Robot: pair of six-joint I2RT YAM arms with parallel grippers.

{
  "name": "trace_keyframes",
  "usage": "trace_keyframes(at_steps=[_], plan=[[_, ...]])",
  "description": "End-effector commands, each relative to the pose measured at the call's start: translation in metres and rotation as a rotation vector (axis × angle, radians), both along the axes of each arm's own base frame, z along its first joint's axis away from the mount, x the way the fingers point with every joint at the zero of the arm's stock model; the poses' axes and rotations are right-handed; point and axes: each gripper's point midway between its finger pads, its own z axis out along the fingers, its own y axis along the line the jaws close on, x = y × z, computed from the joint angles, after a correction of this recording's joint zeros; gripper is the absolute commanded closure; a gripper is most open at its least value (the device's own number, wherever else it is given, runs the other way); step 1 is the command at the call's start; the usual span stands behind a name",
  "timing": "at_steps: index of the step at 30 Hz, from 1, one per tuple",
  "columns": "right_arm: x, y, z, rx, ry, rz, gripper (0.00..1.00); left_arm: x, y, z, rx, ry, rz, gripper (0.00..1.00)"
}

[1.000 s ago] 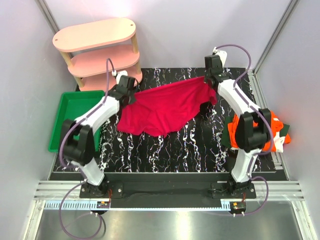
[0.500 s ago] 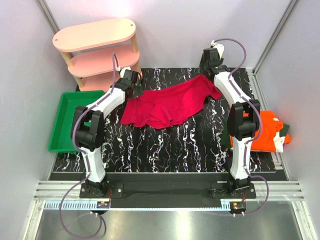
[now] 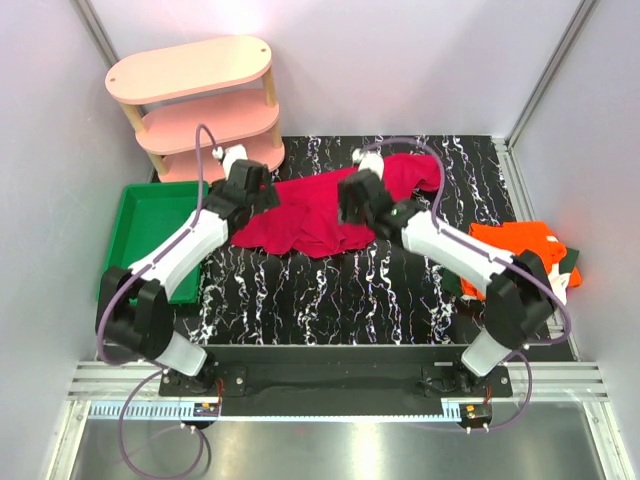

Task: Fold and stack the t-shirts
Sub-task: Flatten out the tshirt

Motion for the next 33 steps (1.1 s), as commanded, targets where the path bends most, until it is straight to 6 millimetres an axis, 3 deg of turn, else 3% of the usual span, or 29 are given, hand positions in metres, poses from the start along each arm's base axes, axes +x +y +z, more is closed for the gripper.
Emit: trace_keyframes(at_steps=[1, 6, 13, 23, 33], plan=[[-0.038, -0.004, -0.009, 0.055, 0.026, -0.025, 0.38, -0.02, 0.016, -0.006, 0.003, -0.013, 0.063, 0.12], [-0.067, -0.008, -0.033, 0.056, 0.076, -0.019, 0.45, -0.043, 0.024, -0.02, 0.004, 0.013, 0.069, 0.13], [-0.076, 0.021, -0.047, 0.07, 0.1, 0.039, 0.47, -0.058, 0.022, -0.029, -0.001, 0.041, 0.069, 0.14], [-0.06, 0.063, -0.074, 0.064, 0.126, 0.083, 0.47, -0.073, 0.024, -0.034, 0.008, 0.054, 0.07, 0.14], [-0.042, 0.077, -0.083, 0.042, 0.115, 0.074, 0.47, -0.08, 0.03, -0.036, 0.025, 0.058, 0.074, 0.14]])
